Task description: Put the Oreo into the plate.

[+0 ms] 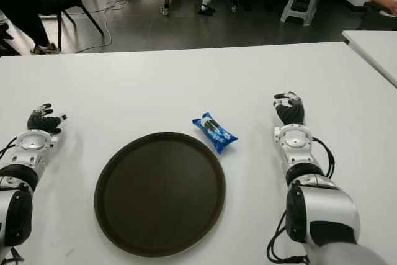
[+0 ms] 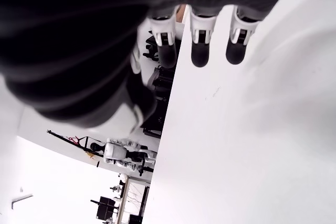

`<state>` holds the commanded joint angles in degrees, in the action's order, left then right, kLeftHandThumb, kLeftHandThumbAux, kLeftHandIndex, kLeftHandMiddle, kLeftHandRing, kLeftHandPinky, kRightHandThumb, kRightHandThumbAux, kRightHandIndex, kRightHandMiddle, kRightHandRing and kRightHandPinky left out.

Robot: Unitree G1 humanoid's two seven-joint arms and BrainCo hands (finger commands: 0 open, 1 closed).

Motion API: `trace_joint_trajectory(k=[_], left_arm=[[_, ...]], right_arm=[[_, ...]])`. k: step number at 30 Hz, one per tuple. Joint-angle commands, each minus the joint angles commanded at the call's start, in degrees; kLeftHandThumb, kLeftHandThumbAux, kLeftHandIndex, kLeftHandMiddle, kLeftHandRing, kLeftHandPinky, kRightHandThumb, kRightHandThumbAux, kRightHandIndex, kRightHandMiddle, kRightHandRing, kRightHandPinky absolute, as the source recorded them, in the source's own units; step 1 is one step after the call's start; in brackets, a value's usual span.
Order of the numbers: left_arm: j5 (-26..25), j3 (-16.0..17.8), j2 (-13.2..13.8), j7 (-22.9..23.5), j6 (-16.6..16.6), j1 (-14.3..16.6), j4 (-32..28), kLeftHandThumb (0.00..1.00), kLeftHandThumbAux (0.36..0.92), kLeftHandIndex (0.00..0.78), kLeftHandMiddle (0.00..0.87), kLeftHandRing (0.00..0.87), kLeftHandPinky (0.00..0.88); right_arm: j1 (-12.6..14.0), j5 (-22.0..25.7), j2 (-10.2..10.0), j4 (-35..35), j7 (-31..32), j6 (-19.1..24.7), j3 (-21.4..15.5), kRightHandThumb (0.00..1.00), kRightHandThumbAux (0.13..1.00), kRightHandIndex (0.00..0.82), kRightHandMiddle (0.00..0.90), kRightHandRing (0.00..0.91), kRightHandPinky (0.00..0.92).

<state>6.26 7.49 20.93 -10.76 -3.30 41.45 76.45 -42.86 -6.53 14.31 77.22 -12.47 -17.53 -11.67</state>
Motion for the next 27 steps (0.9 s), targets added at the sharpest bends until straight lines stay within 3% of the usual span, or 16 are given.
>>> trace_joint_trajectory(k=[5, 8, 17, 27], left_arm=[[0.01, 0.06, 0.03, 0.0, -0.04, -0.05, -0.02, 0.338, 0.75, 0.094, 0.135, 0.162, 0.171], [0.0, 0.14, 0.02, -0.11, -0.13, -0.06, -0.01, 0.35, 0.75, 0.106, 0.144, 0.17, 0.18], [-0.04, 0.2, 0.07, 0.24, -0.5, -0.23, -0.02, 0.328, 0.735, 0.096, 0.14, 0.161, 0.154], [0.05, 0.14, 0.06, 0.22, -0.58, -0.21, -0.03, 0.317, 0.756, 0.094, 0.144, 0.168, 0.179]], right_arm=[[0.06, -0.31, 0.02, -0.04, -0.65, -0.3, 0.44, 0.712, 0.711, 0.421, 0.093, 0.037, 0.035], [0.36, -3.23, 0.26, -0.07, -4.89, -1.09, 2.95, 0.713, 0.711, 0.421, 0.109, 0.059, 0.051], [0.8, -19.08, 0.95, 0.01, -32.23, -0.48, 16.05, 0.715, 0.707, 0.423, 0.152, 0.067, 0.014], [0.66, -26.72, 1.45, 0.46, -47.35, 1.66, 23.03, 0.717, 0.699, 0.427, 0.137, 0.006, 0.0]])
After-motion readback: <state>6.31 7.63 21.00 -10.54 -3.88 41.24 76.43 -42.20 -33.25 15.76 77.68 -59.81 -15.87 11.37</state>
